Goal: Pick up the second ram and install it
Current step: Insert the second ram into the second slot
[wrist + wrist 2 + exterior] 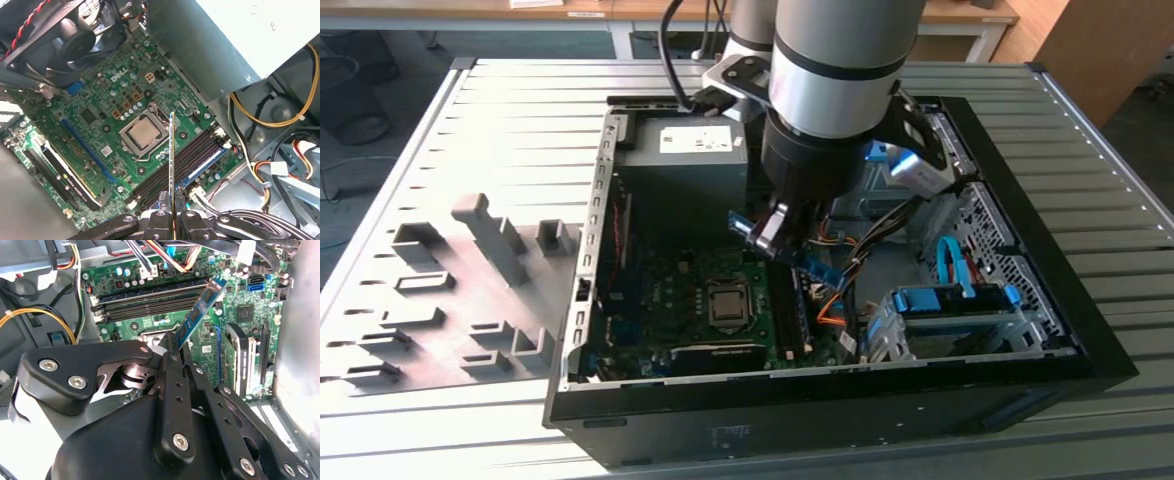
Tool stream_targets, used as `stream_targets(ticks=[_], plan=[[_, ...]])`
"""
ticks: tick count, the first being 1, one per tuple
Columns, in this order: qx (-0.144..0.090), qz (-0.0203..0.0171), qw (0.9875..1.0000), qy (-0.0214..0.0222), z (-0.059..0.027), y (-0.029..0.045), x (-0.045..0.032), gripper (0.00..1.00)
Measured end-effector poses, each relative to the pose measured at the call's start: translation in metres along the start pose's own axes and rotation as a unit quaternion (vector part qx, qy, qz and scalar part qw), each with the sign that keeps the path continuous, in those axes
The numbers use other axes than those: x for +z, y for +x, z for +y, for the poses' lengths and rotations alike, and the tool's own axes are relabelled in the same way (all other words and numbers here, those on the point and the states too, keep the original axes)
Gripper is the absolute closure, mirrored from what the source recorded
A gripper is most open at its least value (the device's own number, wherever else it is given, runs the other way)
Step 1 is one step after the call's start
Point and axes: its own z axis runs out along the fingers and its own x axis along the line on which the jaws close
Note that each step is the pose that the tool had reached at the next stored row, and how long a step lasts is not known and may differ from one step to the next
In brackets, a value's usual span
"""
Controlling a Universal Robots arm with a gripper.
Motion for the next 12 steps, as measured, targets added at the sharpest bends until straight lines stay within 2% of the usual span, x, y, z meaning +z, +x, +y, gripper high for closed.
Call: stream_targets(ticks=[12], plan=[[0.038,-0.0007,0.9993,0.0008,0.0000,0.0000,0.0006,0.86]])
